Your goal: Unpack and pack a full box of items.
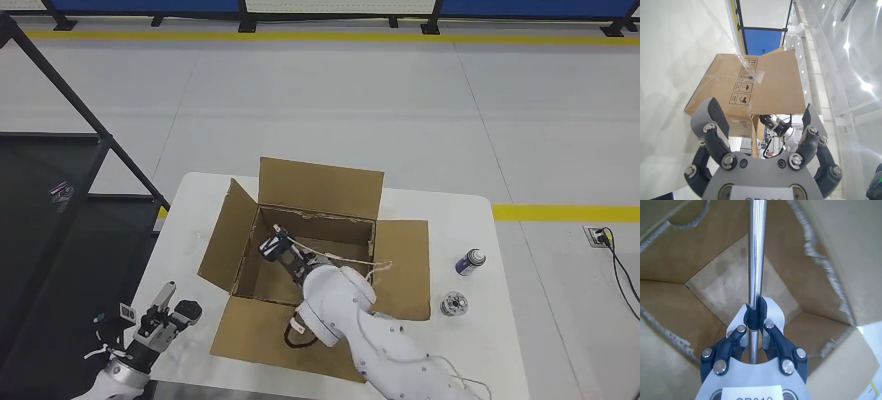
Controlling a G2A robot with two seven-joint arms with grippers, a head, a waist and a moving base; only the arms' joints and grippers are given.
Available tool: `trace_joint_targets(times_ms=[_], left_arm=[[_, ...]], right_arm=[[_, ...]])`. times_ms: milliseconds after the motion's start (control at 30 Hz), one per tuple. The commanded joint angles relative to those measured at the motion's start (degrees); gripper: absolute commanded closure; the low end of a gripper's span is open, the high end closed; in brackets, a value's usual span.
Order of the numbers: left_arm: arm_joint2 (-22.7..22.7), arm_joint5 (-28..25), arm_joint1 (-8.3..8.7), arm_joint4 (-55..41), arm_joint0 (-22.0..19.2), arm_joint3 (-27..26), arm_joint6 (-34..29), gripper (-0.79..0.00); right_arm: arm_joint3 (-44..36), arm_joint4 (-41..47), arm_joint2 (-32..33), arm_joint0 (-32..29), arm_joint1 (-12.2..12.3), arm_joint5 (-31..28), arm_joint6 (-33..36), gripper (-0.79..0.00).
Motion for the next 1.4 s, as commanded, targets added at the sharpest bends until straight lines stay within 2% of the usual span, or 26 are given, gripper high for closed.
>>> trace_joint_targets(times_ms=[0,200,400,567,700,900,1000,1200,1367], left_arm=[[0.37,-0.30,-0.08,0.29,0.43,-0.45,0.56,-0.785],[0.58,-1.05,-0.26,0.24,1.90,-1.83,1.83,-0.785],[0.89,-1.28,-0.40,1.09,2.92,-3.21,3.29,-0.785],[1.46,-1.10,-0.54,1.76,3.22,-4.19,4.38,-0.785],[2.07,-0.99,-0.62,3.05,3.29,-4.64,5.17,-0.785],[0.85,-1.76,-0.69,2.69,3.44,-5.12,6.85,-0.785],[-0.52,-2.79,-0.62,2.08,3.63,-5.19,6.57,-0.785],[-2.95,-4.24,-0.66,-0.79,4.61,-5.89,6.71,-0.785],[-2.33,-4.22,-0.90,-2.72,5.83,-7.06,6.20,-0.785]], right_arm=[[-7.49,-5.40,2.46,-4.98,1.14,0.31,-4.60,0.000],[-19.89,-12.63,8.87,-16.19,3.02,5.31,-17.62,0.000],[-32.07,-16.76,14.48,-28.18,4.15,11.62,-25.12,0.000],[-41.97,-19.63,20.12,-39.39,4.84,17.74,-27.05,0.000],[-46.77,-18.23,25.88,-46.27,5.20,18.95,-25.56,0.000],[-46.27,-6.02,38.54,-51.15,5.68,14.47,-20.79,0.000],[-42.97,4.08,45.43,-51.02,5.97,9.69,-18.69,0.000],[-30.51,18.52,55.62,-47.08,6.94,-0.91,-17.38,0.000],[-21.30,22.02,58.42,-43.10,7.70,-5.64,-19.49,0.000]])
